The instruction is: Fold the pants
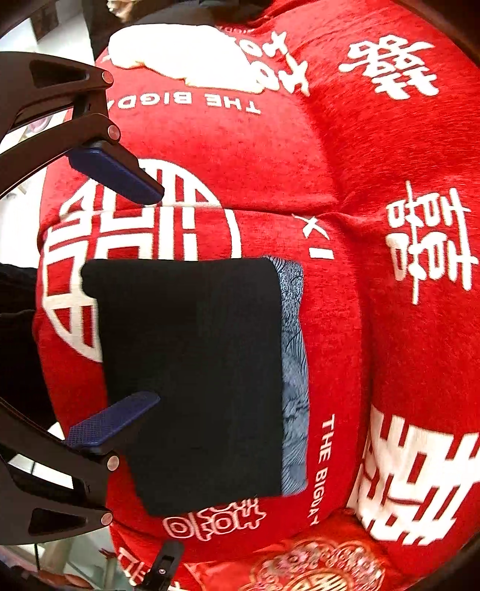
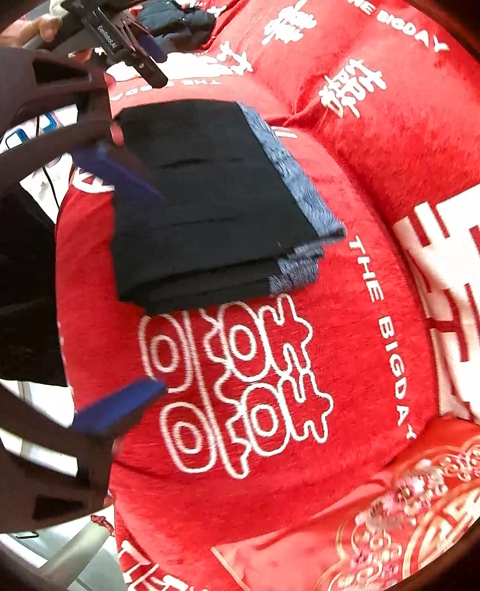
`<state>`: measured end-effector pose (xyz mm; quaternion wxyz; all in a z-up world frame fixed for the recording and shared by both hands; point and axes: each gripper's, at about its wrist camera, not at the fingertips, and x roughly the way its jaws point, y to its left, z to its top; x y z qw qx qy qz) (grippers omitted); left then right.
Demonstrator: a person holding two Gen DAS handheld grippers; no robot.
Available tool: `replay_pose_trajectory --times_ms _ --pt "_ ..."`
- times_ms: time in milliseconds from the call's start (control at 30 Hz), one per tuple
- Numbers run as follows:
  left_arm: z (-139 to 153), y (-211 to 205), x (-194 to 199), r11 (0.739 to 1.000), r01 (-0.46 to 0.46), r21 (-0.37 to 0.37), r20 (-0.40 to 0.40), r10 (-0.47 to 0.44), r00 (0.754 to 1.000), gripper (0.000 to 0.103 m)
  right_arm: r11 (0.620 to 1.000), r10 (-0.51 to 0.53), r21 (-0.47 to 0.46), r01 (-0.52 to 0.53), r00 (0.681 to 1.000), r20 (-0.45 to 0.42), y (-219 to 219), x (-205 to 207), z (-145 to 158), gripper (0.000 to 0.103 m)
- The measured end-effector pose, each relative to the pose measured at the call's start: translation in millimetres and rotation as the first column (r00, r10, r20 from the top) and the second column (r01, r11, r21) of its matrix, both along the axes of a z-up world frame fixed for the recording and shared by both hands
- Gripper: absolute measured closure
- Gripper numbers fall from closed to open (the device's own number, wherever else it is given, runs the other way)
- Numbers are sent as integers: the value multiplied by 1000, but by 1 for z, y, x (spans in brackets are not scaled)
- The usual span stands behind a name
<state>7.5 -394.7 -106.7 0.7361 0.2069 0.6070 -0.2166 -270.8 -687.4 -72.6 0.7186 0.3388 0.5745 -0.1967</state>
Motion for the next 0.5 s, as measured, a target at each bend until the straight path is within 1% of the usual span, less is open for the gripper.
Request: replay_pose_trajectory --times_ms 67,167,267,367,433,500 --pt "11 2 -9 1000 13 -11 12 -13 1000 1 999 16 -42 -16 1000 -3 16 -5 11 0" --pt "26 7 -23 999 31 -8 31 -31 999 1 995 40 -88 -41 999 -8 38 -10 27 0" --pt "39 12 -32 999 30 -17 40 -30 999 1 992 63 -103 -66 997 -34 52 -14 38 0" --pt "49 18 -39 999 19 -30 26 -18 999 1 991 74 -103 -81 995 -65 62 -14 51 0" --pt "54 18 -42 999 16 -34 4 -16 1000 1 991 76 -105 -81 996 -51 67 -17 65 0" --pt "59 18 -46 1000 9 -28 9 -8 1000 1 991 76 -110 -80 996 -41 68 -19 77 0"
